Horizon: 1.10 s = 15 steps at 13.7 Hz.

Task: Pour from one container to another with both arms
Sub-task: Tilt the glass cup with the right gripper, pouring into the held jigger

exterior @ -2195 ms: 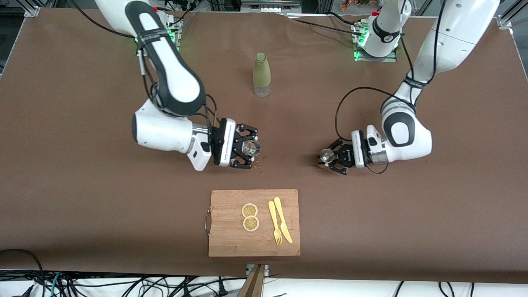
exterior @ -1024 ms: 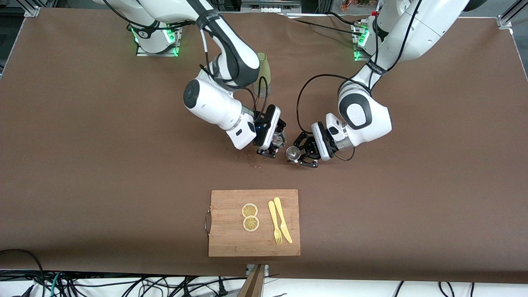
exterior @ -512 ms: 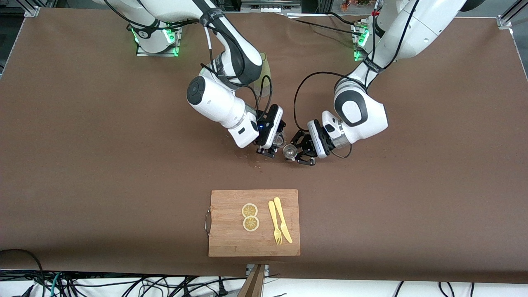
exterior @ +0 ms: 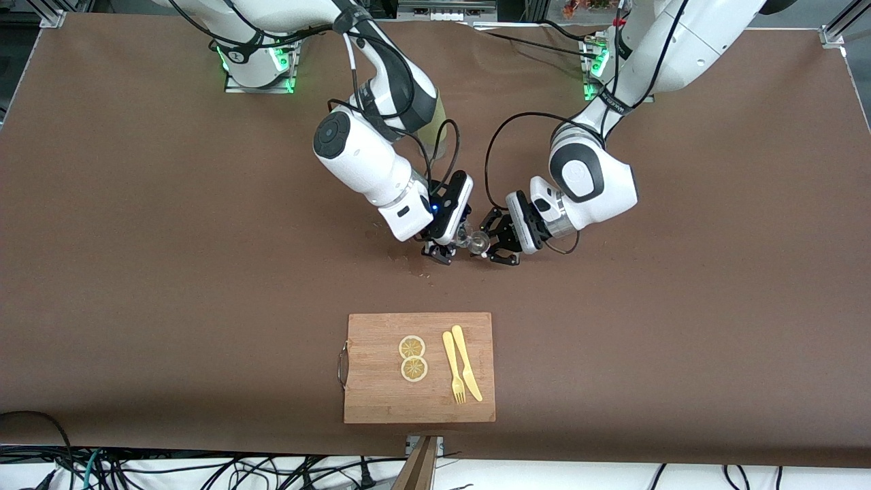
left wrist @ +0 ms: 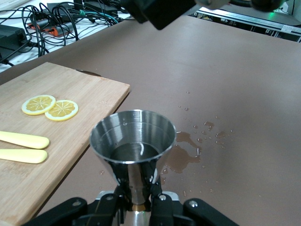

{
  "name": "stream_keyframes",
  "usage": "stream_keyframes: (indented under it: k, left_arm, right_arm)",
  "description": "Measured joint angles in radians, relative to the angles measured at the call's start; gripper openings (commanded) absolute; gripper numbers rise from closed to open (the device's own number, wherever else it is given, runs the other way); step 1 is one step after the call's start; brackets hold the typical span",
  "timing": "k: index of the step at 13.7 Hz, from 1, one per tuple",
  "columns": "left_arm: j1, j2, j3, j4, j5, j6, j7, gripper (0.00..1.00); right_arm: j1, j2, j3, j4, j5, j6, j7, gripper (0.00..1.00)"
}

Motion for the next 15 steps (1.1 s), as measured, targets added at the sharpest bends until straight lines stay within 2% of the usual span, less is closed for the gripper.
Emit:
stream_keyframes:
  k: [5,15]
  left_arm:
    - [0.001,-0.004,-0.001,0.0,-0.002,0.0,-0.002,0.0]
    - [0.013,-0.006,-0.014,0.0,-0.041,0.0,-0.005,0.0]
  right_arm:
    - [0.007,0.0,0.0,0.001,-0.085,0.0,0.008,0.08]
    - [0.032,0.0,0.0,0.001,-0.201,0.0,0.01,0.09]
